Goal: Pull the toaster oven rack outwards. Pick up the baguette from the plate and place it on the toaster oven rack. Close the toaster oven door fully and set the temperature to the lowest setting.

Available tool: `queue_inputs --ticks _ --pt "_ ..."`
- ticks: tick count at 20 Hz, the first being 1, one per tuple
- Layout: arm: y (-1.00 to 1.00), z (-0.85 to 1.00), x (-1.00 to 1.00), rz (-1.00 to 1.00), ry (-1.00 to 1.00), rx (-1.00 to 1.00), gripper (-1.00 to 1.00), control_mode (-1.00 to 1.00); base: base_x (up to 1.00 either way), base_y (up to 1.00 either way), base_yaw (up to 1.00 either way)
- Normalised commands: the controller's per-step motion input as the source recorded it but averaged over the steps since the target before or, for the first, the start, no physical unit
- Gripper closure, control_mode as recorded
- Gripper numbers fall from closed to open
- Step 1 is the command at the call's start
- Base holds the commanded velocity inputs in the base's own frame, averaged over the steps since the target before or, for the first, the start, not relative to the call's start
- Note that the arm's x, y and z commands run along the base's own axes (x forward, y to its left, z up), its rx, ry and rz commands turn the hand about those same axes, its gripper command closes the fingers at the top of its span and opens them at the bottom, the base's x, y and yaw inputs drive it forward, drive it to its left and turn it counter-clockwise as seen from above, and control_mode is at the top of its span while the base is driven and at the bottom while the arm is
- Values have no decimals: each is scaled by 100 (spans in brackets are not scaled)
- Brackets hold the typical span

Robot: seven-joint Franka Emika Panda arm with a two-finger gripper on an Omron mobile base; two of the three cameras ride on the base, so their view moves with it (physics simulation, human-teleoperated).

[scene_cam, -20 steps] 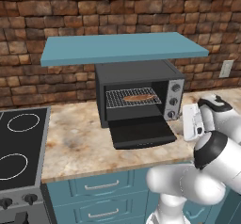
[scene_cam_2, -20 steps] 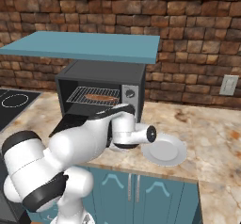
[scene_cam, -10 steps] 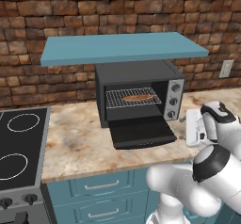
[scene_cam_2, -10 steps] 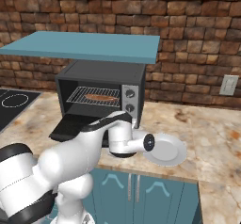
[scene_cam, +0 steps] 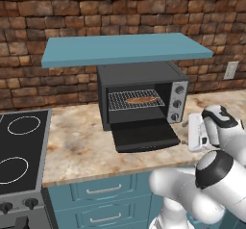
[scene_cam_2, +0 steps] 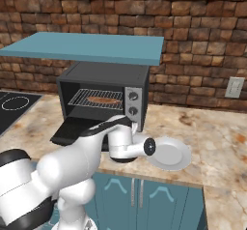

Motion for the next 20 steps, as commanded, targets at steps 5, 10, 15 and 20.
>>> queue_inputs --ticks 5,10,15,20 --pt "-13 -19 0 0 6 0 -100 -100 0 0 0" --pt "-9 -27 2 0 4 4 -100 -100 0 0 0" --pt "-2 -22 1 0 2 13 -100 -100 0 0 0" --pt "0 -11 5 0 0 19 -100 -100 0 0 0"
